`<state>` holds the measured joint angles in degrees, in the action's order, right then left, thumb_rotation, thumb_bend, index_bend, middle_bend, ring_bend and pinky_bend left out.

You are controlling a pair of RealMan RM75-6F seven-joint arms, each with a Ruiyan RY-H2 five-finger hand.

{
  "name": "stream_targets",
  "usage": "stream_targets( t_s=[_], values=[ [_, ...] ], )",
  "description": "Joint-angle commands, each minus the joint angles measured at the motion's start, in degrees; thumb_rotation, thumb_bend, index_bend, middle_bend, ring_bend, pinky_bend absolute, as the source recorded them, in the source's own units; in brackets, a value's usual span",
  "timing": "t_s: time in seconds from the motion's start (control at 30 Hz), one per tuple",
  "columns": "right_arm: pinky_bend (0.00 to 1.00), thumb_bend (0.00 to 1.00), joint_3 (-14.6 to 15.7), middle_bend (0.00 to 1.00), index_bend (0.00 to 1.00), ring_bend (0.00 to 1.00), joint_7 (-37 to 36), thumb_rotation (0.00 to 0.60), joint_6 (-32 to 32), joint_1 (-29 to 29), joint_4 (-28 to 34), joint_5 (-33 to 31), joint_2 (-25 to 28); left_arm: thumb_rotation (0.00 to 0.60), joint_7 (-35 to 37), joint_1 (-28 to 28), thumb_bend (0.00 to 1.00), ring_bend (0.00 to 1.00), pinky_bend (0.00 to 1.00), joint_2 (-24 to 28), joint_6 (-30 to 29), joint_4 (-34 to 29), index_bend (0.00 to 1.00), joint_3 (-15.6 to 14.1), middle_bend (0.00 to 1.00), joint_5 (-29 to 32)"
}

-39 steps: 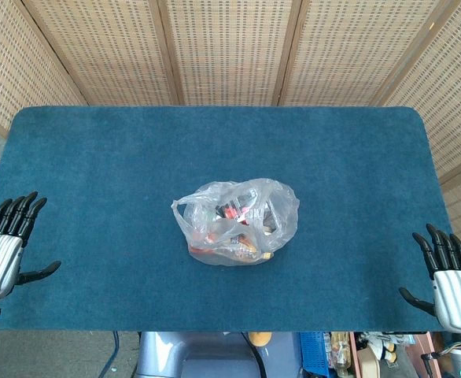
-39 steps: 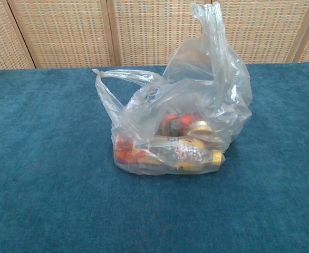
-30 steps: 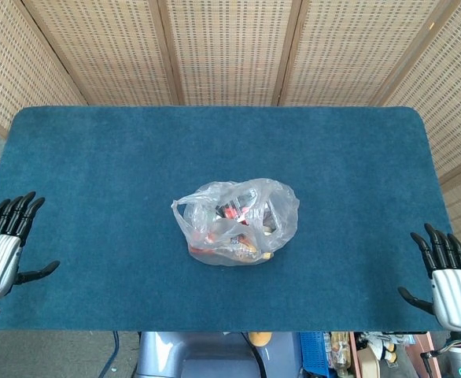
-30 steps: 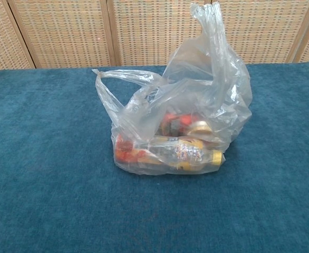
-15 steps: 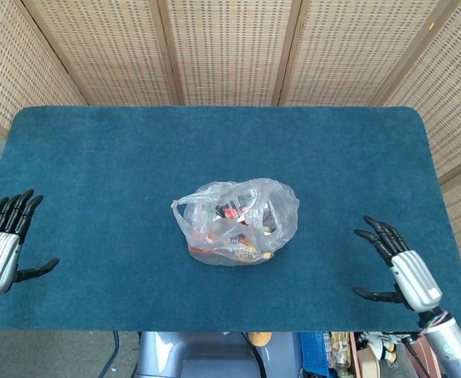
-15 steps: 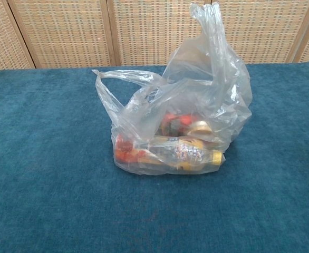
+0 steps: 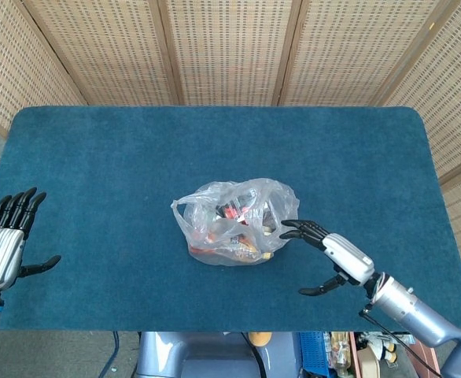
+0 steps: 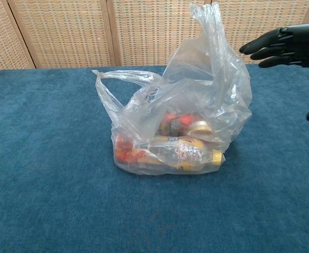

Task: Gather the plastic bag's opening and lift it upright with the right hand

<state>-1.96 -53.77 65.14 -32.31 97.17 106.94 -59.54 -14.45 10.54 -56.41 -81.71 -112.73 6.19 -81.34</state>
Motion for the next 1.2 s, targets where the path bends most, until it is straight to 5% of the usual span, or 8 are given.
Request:
stream_targets(
  t_s=[0.03,0.8,1.2],
  values=[
    [0.02,0.0,-0.74,0.09,0.17,0.0,0.55,0.6,-3.15,-2.23,0.72,-1.94,-1.38,0.6,0.11,0.15,0.1,0.0,0.0,0.0,0.21,0.12,0.0,0.12,0.0,0.35],
    [0.04,0.0,-6.65,0.15,0.16,0.0,-12.13,0.6,-18.31,-14.61,7.81,-16.03,-1.63,0.6,2.58,0.5,0.1,0.0,0.0,0.83,0.64,0.55,0.0,0.53,0.0,1.64],
    [0.15,0.0,-10.27,0.29,0.25,0.15,-33.66,0.6,-27.51,-19.77,8.58,-22.6,-1.79,0.6,3.54,0.53,0.1,0.0,0.0,1.15,0.81,0.6,0.0,0.44,0.0,1.86]
  ],
)
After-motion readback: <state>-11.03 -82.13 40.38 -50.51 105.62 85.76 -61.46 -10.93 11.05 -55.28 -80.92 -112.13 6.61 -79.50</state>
